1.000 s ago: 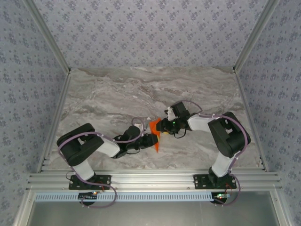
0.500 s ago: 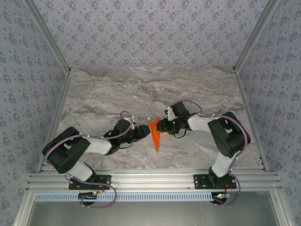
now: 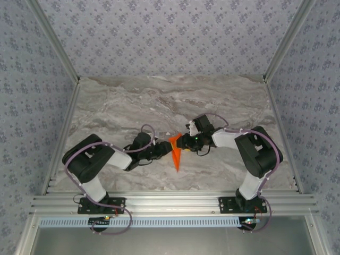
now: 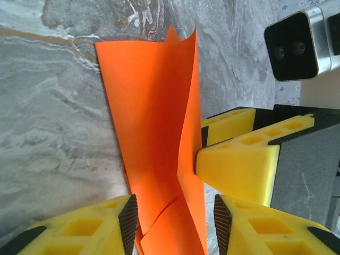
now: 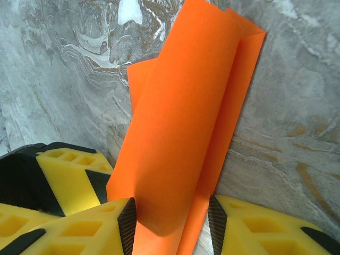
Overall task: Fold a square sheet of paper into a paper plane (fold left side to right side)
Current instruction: Fold the wing for the fifth time at the center of the table.
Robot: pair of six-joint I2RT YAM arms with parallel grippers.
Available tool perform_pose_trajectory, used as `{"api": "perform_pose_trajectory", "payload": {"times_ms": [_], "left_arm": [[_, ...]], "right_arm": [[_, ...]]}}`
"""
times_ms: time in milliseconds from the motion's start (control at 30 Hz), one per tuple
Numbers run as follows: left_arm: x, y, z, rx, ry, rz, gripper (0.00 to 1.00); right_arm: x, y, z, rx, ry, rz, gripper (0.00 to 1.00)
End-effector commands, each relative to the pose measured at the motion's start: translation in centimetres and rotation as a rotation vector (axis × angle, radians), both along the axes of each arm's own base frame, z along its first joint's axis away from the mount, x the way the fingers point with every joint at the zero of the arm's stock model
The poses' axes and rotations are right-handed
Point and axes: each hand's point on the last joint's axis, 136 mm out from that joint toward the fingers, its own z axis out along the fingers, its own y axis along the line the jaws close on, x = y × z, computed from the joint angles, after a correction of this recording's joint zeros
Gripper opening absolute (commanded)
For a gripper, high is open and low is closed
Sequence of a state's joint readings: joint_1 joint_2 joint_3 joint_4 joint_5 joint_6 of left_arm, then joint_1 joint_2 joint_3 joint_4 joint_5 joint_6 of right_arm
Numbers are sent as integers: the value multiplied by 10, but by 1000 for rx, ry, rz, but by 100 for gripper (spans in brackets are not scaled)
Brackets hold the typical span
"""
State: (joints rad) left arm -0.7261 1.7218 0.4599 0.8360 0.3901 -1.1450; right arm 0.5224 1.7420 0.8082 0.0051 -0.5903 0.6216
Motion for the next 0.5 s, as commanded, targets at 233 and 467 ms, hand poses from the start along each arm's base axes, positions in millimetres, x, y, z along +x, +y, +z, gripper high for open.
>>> {"api": "perform_pose_trajectory", "payload": {"times_ms": [233,467], "left_arm": [[11,-17,7,-64,-15,-24,33],[14,-11,-3,-28,-8,-3,12]], "right_arm": [[-17,-11,-33,-100,79,-7,43],[-13,-6,-22,-52,50,2,44]]}}
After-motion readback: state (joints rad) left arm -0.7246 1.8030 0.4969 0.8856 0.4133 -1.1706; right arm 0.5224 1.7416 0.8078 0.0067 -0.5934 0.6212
